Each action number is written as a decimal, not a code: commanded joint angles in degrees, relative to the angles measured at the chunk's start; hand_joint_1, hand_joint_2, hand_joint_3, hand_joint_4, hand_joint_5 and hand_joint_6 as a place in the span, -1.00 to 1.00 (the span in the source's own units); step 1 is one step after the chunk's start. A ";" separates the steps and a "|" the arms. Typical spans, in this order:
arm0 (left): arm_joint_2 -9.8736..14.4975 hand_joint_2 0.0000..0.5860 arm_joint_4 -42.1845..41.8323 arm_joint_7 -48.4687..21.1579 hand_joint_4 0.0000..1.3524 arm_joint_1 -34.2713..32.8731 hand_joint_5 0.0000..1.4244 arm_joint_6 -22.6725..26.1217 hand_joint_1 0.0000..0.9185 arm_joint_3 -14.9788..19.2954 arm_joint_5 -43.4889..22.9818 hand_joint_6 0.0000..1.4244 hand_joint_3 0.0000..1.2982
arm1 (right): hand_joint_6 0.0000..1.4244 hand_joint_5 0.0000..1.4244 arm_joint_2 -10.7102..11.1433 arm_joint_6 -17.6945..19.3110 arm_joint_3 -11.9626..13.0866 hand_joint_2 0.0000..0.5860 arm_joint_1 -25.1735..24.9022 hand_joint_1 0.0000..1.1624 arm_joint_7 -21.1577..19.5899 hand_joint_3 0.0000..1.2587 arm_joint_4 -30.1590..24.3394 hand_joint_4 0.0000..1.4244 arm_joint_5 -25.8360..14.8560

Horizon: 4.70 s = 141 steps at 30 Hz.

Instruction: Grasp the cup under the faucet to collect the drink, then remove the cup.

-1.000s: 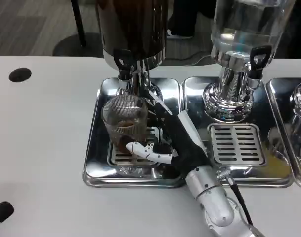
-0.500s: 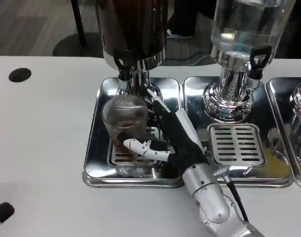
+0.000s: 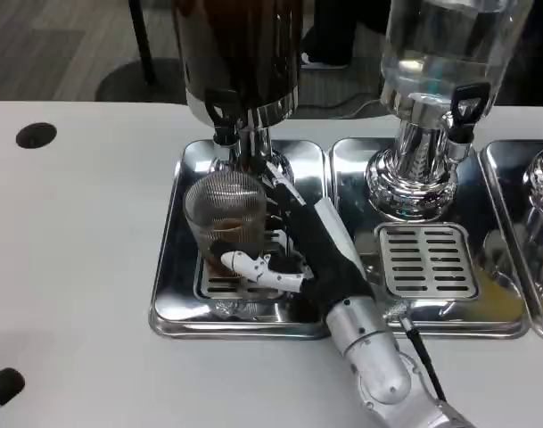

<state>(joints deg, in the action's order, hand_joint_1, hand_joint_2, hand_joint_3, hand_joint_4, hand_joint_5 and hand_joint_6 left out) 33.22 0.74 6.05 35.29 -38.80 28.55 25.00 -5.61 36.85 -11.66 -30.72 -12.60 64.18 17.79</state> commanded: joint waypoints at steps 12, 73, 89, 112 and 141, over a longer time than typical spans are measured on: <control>-0.03 -0.97 0.25 0.10 -1.00 0.01 -1.00 -0.31 -1.00 0.63 -0.71 -1.00 -1.00 | -0.63 -0.71 -2.19 -1.92 -0.19 -0.35 -1.78 0.48 -1.25 -0.92 2.01 -0.80 -0.17; -0.08 -0.97 -0.52 -0.61 -1.00 -1.61 -1.00 0.70 -1.00 -0.38 -0.54 -1.00 -1.00 | -0.60 -0.48 0.43 -0.02 1.76 -0.35 2.15 0.48 -1.71 -0.59 -1.63 -0.58 -1.76; -0.30 -0.95 -0.57 -0.50 -1.00 -1.68 -1.00 0.76 -1.00 -0.80 -0.24 -1.00 -1.00 | -0.60 -0.47 0.68 0.81 0.96 -0.30 4.56 0.46 -1.81 -0.58 -5.14 -0.55 -1.11; -0.15 -0.95 -1.08 -0.79 -1.00 -2.04 -1.00 1.28 -1.00 -0.89 -0.21 -1.00 -1.00 | -0.66 -0.73 0.74 1.61 0.04 -0.33 5.84 0.44 -0.77 -0.88 -4.51 -0.87 -1.17; -0.46 -0.92 -0.99 -0.46 -1.00 -1.49 -1.00 1.32 -1.00 -0.60 -0.38 -1.00 -1.00 | -0.94 -1.00 0.41 -1.15 -1.09 -0.37 4.03 0.20 2.40 -1.00 -4.16 -1.00 -0.69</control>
<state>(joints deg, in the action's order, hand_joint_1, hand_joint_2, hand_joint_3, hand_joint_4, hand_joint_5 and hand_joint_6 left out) 32.95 -0.32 5.84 33.34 -37.52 28.03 24.60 -4.72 36.76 -12.75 -25.69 -10.16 60.07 17.07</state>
